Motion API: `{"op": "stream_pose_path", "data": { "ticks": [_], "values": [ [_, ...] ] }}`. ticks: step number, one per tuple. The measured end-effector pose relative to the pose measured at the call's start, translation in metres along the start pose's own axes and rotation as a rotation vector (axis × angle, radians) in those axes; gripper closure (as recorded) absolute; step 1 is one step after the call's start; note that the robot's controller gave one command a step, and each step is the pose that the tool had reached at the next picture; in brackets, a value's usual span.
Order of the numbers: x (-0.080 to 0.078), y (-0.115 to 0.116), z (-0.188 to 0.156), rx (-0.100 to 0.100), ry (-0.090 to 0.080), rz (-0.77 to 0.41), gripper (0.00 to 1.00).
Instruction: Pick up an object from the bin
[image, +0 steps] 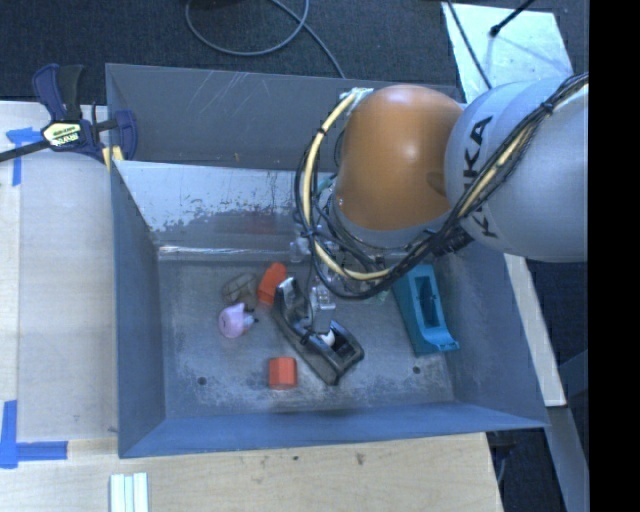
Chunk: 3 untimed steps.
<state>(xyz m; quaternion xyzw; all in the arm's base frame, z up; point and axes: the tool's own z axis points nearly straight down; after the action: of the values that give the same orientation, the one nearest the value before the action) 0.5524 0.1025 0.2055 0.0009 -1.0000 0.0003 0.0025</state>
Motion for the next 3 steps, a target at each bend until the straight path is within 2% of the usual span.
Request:
{"op": "stream_pose_path", "data": {
  "ticks": [1,2,3],
  "values": [
    [-0.002,0.0,-0.005,-0.001,-0.008,0.002,0.0],
    [-0.041,0.003,0.032,-0.001,-0.012,-0.064,0.0],
    [-0.055,0.01,0.055,-0.001,-0.012,-0.206,0.0]
  ]
}}
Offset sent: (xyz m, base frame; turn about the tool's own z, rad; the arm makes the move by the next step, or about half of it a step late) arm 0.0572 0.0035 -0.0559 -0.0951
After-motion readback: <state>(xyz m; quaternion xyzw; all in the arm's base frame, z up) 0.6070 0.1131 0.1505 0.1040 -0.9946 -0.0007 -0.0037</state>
